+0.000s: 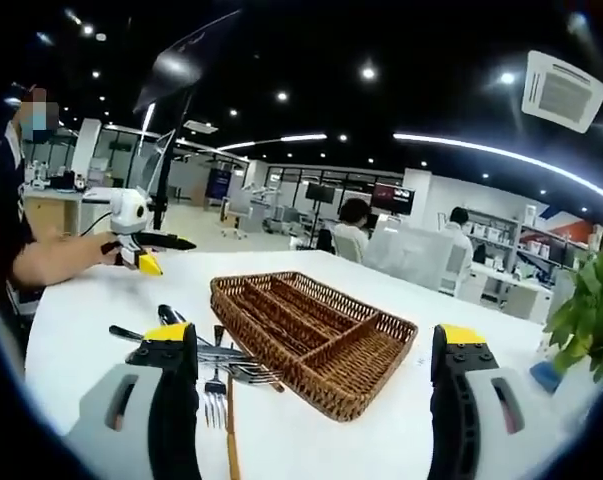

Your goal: Arrange the knives, forks, and spoons in their matching storage slots by inserting each utensil handle-first until every utensil is classified and aligned in the correct compartment

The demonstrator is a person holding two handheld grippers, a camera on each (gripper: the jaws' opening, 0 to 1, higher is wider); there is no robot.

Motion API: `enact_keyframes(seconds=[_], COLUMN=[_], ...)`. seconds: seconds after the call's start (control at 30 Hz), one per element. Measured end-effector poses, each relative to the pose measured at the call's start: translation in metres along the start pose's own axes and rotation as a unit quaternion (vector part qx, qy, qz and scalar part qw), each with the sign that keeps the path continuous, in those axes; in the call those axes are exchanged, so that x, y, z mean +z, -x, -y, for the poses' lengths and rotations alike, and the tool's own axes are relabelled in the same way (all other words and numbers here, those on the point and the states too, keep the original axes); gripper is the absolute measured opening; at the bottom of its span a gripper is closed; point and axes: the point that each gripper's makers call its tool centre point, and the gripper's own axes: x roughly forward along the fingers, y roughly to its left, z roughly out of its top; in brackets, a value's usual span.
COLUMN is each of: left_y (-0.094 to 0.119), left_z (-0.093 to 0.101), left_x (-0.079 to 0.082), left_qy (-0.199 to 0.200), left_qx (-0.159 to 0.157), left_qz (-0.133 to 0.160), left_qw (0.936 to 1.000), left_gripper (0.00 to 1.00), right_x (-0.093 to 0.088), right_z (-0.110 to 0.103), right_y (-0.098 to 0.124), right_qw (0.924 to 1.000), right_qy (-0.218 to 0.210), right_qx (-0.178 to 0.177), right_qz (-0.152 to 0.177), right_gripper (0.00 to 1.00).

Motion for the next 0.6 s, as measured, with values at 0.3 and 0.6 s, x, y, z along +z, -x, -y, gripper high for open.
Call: enact_keyframes(seconds=[0.3, 0.6], left_y=[0.003, 0.004], left_z=[-0.003, 0.0], left_x=[-0.001, 0.0], left_qy=[0.005, 0.002], left_qx=[0.003, -0.003], left_qz=[0.001, 0.002], left_qw=[1.0, 1.0], left_gripper=[1.0, 1.0], right_x=[0.001, 0.01], right_z=[-0.02, -0.018], right_y=[0.0, 0.003], right_qw=[0.9996, 0.9992], right_qy=[0.015, 0.026], right_qx=[0.023, 0.027], right_qz=[-0.005, -0.012], right_gripper=[1.0, 1.0])
